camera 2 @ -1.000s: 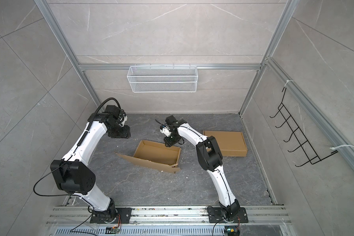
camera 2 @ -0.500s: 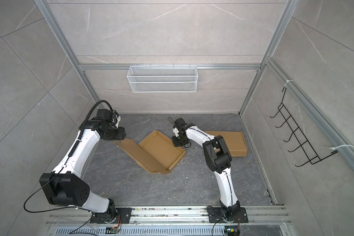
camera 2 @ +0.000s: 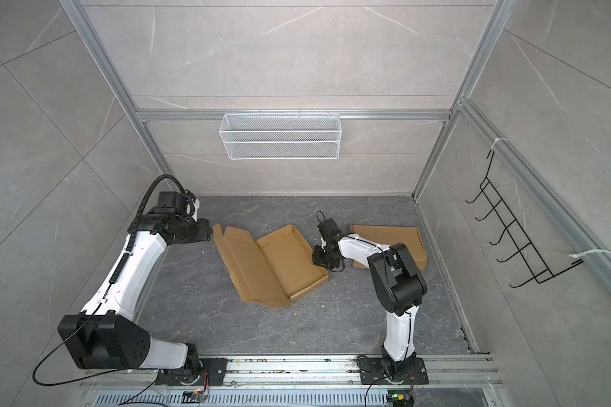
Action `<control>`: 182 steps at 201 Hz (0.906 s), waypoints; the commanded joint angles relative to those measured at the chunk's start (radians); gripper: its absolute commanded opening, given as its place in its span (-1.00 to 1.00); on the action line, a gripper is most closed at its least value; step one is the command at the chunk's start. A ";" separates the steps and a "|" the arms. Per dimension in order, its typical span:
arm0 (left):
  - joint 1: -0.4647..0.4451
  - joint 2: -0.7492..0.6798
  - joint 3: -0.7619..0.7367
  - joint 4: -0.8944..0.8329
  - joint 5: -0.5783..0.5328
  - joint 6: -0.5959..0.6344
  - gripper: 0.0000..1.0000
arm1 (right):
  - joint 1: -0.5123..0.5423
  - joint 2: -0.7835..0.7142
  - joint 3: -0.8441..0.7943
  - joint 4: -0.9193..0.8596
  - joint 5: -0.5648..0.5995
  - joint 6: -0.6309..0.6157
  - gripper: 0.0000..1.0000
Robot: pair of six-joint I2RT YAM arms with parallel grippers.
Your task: Fold the paper box
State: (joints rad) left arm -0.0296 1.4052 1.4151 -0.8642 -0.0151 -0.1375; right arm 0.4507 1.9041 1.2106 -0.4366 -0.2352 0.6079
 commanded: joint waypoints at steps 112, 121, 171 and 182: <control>0.071 -0.106 -0.018 0.103 0.026 -0.023 0.31 | 0.135 -0.195 0.090 -0.176 0.134 -0.297 0.10; 0.071 -0.113 -0.046 0.126 0.030 -0.030 0.33 | 0.135 -0.167 0.148 -0.174 0.113 -0.384 0.15; 0.114 -0.134 -0.203 0.226 0.094 -0.117 0.42 | 0.135 0.070 0.471 -0.212 0.111 -0.734 0.28; 0.129 -0.146 -0.247 0.256 0.128 -0.142 0.42 | 0.135 0.119 0.529 -0.218 0.114 -0.784 0.32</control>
State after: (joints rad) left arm 0.0654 1.3064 1.2232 -0.7006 0.0380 -0.2081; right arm 0.5823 1.9141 1.6547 -0.5835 -0.1440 0.0395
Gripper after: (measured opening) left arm 0.708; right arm 0.644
